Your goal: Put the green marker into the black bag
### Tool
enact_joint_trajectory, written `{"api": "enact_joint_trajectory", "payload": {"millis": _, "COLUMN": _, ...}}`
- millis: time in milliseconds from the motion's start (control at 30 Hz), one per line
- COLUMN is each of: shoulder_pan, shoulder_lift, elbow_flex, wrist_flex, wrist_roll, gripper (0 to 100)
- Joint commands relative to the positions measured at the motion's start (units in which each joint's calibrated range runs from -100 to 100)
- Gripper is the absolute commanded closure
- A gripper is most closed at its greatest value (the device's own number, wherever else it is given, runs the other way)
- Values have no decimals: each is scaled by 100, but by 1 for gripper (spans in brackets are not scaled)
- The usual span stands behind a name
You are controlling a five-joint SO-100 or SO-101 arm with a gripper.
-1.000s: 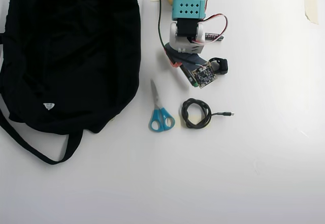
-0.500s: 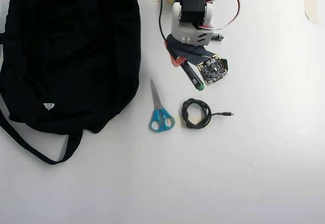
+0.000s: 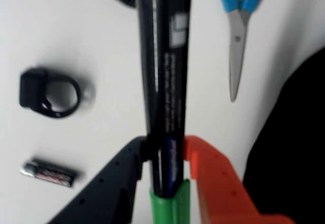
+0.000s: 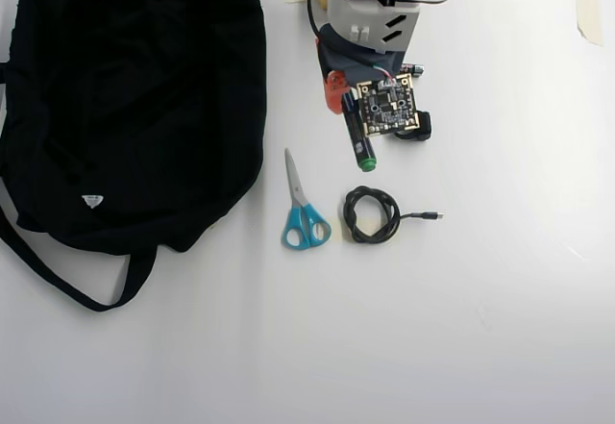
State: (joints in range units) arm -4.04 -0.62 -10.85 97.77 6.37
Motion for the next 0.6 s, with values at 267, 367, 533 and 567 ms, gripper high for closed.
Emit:
{"api": "enact_joint_trajectory", "payload": {"millis": 267, "shoulder_pan": -37, "shoulder_lift": -685, "elbow_flex": -263, "wrist_flex": 129, "wrist_roll": -768, "gripper": 98}}
{"api": "enact_joint_trajectory", "payload": {"millis": 367, "shoulder_pan": -157, "shoulder_lift": -685, "elbow_flex": -236, "wrist_flex": 111, "wrist_roll": -1067, "gripper": 98}}
{"api": "enact_joint_trajectory", "payload": {"millis": 533, "shoulder_pan": -269, "shoulder_lift": -685, "elbow_flex": -254, "wrist_flex": 94, "wrist_roll": -1351, "gripper": 98}}
{"api": "enact_joint_trajectory", "payload": {"millis": 567, "shoulder_pan": -247, "shoulder_lift": -685, "elbow_flex": -245, "wrist_flex": 94, "wrist_roll": -1345, "gripper": 98}}
